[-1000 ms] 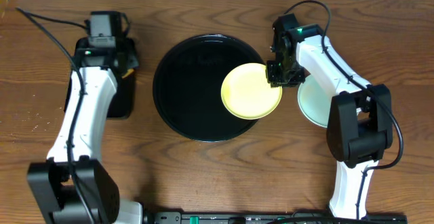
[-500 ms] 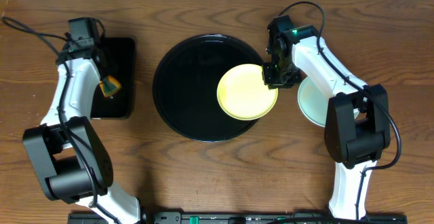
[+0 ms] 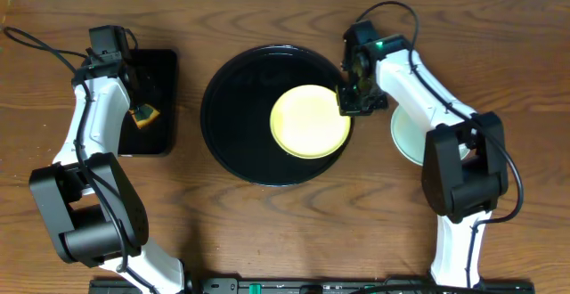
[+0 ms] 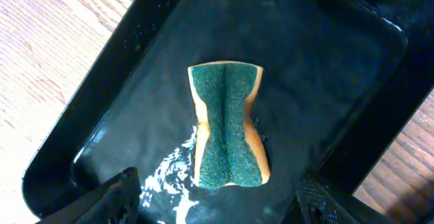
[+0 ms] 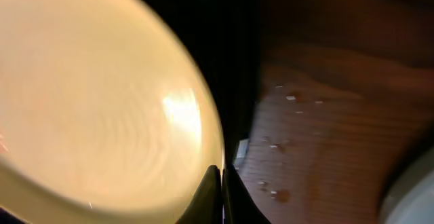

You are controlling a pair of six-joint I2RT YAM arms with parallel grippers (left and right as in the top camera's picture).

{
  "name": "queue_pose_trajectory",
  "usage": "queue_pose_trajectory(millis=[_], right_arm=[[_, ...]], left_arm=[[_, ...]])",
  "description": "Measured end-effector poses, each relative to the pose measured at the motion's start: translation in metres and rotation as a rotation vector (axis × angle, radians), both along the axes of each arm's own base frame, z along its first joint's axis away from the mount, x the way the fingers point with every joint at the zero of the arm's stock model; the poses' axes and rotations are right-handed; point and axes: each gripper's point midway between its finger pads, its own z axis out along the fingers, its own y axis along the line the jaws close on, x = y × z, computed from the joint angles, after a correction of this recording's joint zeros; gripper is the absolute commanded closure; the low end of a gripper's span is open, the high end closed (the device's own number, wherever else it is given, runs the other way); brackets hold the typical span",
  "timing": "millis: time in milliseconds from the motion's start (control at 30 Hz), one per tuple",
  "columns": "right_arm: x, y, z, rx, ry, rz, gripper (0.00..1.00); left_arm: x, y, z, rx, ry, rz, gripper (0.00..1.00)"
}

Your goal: Clean dirty plates on tray and stack at the side

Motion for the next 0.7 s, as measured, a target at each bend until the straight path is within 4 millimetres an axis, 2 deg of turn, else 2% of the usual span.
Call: queue_pose_trajectory(millis=[100,233,267,400,467,700], right_arm=[[-0.005,0.015,0.000,0.000,-0.006,0.038,0.99],[-0.009,0.024,0.000,-0.021,-0.019,0.064,0.99],[-0.009,0.024,-0.001,-0.031,-0.023,0.063,0.96],[0.001,0.021,0.000,-0.071,-0.070,0.026,0.67],[0.012,0.022,0.001,-0.075,-0.115,0.020,0.58],[0.028,0.027,0.003,-0.052,-0.180,-0.009,0.56]], left_arm=[[0.000,0.000,0.000,-0.002,0.000,-0.001,0.25],[0.000,0.000,0.000,-0.003,-0.001,-0.001,0.25],[0.000,0.000,0.000,-0.003,-0.001,-0.001,0.25],[0.000,0.000,0.000,-0.003,-0.001,-0.001,0.25],[0.000,-0.001,0.000,-0.003,-0.001,-0.001,0.25],[0.001,-0.002,0.000,-0.010,-0.002,-0.004,0.24]])
